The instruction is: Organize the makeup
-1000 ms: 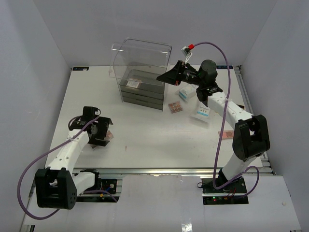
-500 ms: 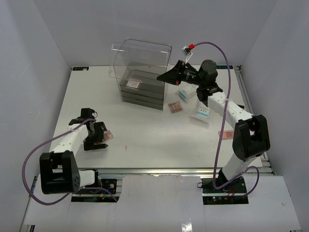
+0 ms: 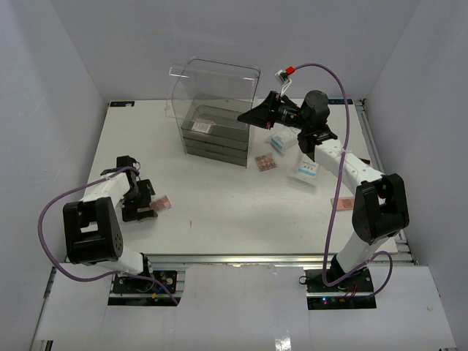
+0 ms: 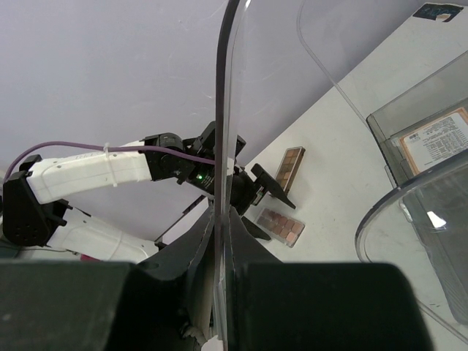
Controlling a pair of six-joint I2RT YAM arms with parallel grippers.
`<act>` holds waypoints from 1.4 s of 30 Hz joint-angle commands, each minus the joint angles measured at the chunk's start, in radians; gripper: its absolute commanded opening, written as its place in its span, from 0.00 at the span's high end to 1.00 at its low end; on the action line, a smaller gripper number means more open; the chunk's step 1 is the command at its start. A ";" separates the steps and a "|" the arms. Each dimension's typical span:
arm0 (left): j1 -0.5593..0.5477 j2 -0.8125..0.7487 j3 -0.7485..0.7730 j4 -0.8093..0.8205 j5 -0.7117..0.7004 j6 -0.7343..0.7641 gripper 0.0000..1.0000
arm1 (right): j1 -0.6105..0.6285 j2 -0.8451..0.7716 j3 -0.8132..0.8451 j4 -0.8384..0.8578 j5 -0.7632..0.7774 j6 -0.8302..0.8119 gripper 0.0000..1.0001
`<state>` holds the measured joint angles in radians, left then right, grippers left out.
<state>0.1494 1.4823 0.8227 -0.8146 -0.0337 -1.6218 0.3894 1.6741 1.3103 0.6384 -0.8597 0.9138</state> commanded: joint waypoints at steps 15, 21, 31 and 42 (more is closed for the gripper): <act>0.015 0.107 0.036 -0.005 -0.021 0.080 0.24 | -0.007 -0.070 -0.011 0.092 -0.007 0.001 0.88; 0.014 0.112 0.020 0.017 0.001 0.111 0.42 | -0.007 -0.070 -0.011 0.099 -0.009 0.003 0.88; -0.061 -0.167 -0.073 0.253 0.231 0.266 0.84 | -0.010 -0.068 -0.016 0.106 -0.015 0.002 0.88; -0.282 -0.306 -0.067 0.594 0.388 0.343 1.00 | -0.011 -0.094 -0.030 0.078 -0.012 -0.031 0.88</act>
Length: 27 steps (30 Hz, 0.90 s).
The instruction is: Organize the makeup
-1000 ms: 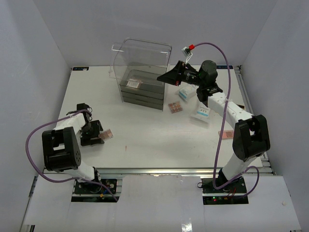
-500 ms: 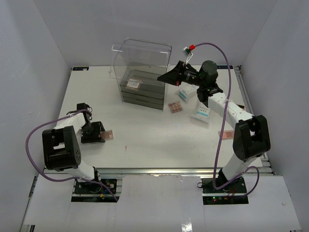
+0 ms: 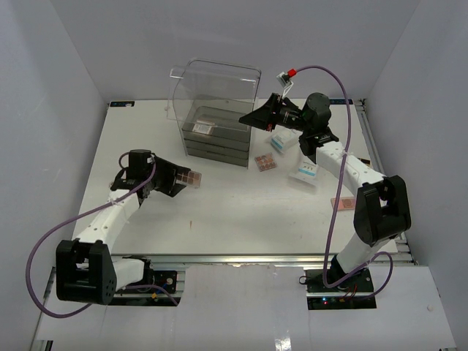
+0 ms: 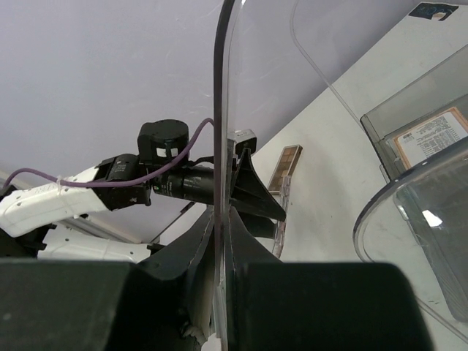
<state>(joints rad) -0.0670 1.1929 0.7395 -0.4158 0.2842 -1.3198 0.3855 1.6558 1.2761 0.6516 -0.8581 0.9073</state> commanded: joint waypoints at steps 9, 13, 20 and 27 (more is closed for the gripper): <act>-0.141 0.014 0.003 0.602 0.064 0.005 1.00 | -0.008 -0.082 0.005 0.057 -0.013 -0.028 0.88; -0.155 0.049 0.003 0.717 0.027 -0.037 1.00 | -0.008 -0.083 0.016 0.060 -0.010 -0.019 0.88; -0.212 0.179 0.069 0.843 -0.036 -0.116 1.00 | -0.008 -0.083 0.025 0.067 -0.010 0.003 0.88; -0.260 0.291 0.145 0.886 -0.054 -0.155 1.00 | -0.008 -0.086 0.016 0.089 -0.014 0.023 0.88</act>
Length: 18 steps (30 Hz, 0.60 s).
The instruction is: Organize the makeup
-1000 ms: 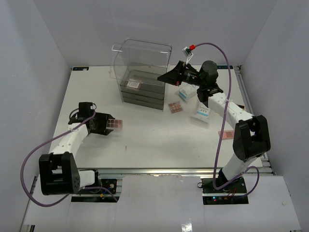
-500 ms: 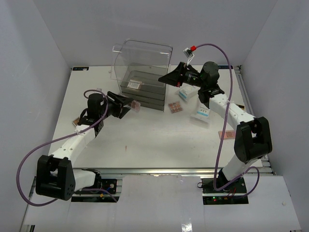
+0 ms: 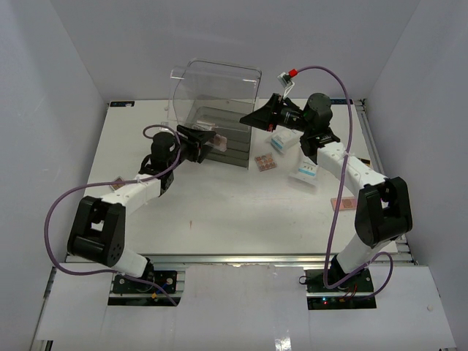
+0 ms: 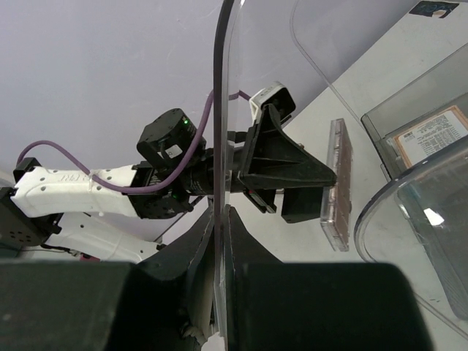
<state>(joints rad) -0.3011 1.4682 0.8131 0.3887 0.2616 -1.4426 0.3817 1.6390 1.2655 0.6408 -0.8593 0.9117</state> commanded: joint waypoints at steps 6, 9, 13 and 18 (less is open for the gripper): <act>-0.038 0.055 0.112 0.099 -0.038 -0.060 1.00 | -0.004 -0.068 0.021 0.117 -0.016 0.035 0.88; -0.039 0.085 0.124 0.113 -0.038 -0.095 0.99 | -0.003 -0.067 0.020 0.123 -0.015 0.042 0.88; -0.046 0.125 0.140 0.095 -0.057 -0.152 0.97 | -0.004 -0.064 0.020 0.125 -0.014 0.044 0.88; -0.056 0.156 0.172 0.073 -0.088 -0.191 0.94 | -0.003 -0.062 0.022 0.128 -0.012 0.046 0.88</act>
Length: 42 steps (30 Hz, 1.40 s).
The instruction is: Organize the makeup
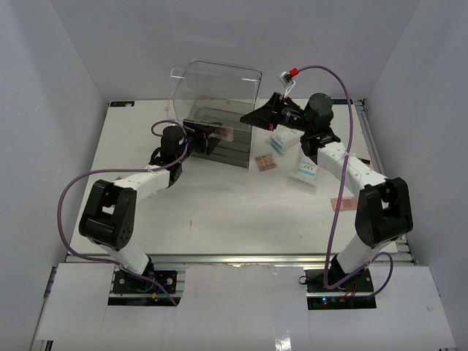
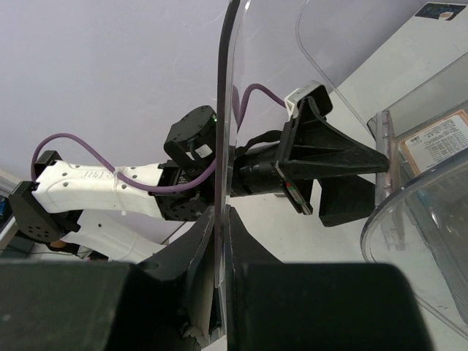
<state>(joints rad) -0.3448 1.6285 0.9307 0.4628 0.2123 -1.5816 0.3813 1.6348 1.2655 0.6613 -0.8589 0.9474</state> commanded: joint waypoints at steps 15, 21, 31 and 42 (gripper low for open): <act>-0.017 0.057 0.162 -0.137 -0.059 -0.104 0.46 | -0.004 -0.053 0.020 0.113 -0.014 0.019 0.88; -0.017 0.064 0.172 -0.141 -0.051 -0.101 0.25 | -0.004 -0.053 0.016 0.113 -0.014 0.016 0.88; -0.017 0.043 0.160 -0.136 -0.040 -0.092 0.13 | -0.004 -0.059 0.008 0.109 -0.009 0.011 0.88; -0.024 -0.050 0.044 -0.093 0.054 -0.041 0.13 | -0.004 -0.057 0.016 0.107 -0.015 0.008 0.88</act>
<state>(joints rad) -0.3555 1.6828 1.0446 0.3484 0.1889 -1.6693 0.3809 1.6348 1.2617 0.6769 -0.8598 0.9615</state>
